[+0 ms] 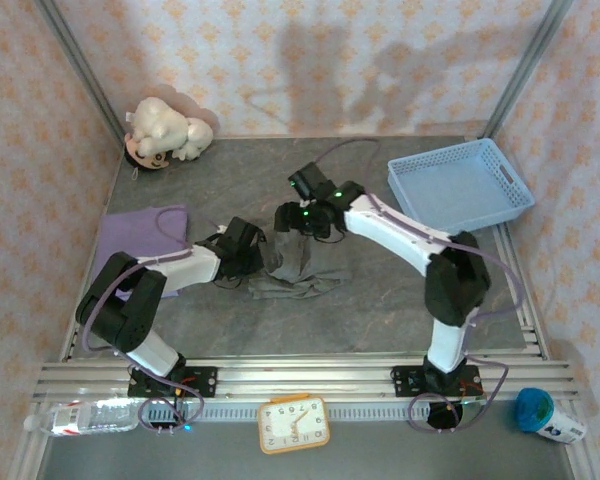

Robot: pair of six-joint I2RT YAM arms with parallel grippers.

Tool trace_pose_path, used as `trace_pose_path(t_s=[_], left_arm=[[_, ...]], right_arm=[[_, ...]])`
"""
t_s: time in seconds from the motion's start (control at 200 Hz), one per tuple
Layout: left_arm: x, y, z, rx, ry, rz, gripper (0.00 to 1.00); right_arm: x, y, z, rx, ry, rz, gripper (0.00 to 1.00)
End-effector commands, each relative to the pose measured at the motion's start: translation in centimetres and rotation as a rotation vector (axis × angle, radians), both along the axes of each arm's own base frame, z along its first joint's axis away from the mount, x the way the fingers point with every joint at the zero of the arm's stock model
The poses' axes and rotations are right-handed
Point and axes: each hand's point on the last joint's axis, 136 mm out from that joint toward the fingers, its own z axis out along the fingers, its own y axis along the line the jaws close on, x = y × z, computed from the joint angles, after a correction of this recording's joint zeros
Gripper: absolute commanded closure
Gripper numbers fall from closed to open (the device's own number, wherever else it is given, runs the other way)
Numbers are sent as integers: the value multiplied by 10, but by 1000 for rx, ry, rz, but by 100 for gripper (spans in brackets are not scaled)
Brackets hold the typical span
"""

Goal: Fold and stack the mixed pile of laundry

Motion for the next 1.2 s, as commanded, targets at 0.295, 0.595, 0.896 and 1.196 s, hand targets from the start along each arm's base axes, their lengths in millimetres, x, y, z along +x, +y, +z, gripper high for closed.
trace_pose_path(t_s=[0.295,0.595,0.896,1.196], left_arm=[[9,-10,96,26,-219,-116,39],[33,-57,75,41,-193,-200,41],[49,-95,65,-58,-171,-214,54],[42,-104,56,-82,-129,-207,75]], right_arm=[[25,-92,-11,-130,-86,-187,55],[18,-99,-28,-158,-58,-187,57],[10,-112,-37,-200,-47,-194,57],[13,-111,-38,-210,-41,-193,57]])
